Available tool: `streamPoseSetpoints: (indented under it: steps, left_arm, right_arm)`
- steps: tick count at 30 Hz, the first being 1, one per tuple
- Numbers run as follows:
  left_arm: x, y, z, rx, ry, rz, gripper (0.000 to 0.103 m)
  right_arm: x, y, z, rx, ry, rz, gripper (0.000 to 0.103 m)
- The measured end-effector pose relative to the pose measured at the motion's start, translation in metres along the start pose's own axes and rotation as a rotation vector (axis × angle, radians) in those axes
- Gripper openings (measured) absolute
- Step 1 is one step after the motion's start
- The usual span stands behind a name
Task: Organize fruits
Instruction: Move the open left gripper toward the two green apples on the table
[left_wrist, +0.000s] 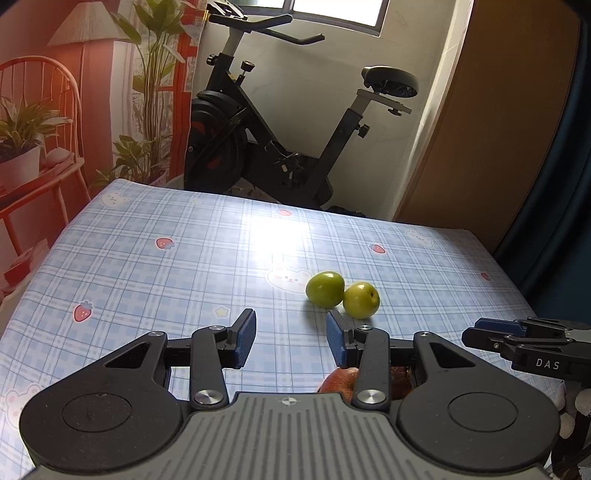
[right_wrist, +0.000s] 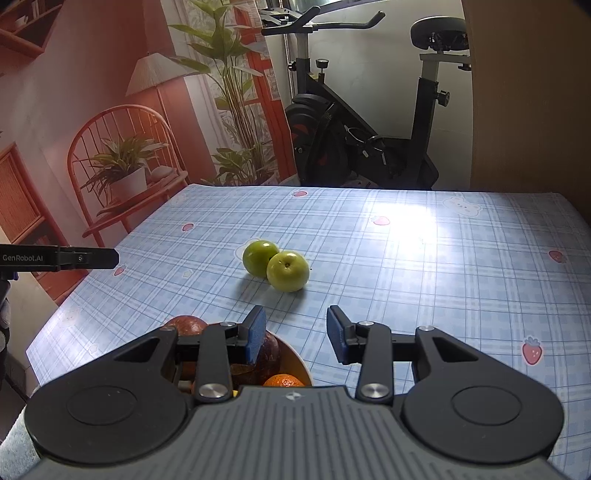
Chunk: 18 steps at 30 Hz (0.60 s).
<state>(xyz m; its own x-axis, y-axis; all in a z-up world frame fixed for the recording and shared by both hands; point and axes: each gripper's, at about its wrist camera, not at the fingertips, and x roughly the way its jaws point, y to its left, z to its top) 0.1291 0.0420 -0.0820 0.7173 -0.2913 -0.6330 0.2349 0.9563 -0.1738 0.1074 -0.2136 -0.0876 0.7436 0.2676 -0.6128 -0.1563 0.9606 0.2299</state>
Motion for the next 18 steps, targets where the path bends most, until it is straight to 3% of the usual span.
streamPoseSetpoints:
  steps: [18]
  left_arm:
    - [0.045,0.011,0.024,0.024,0.002,0.038,0.044]
  right_arm:
    - [0.059,-0.022,0.026,-0.01,0.026,0.002,0.041]
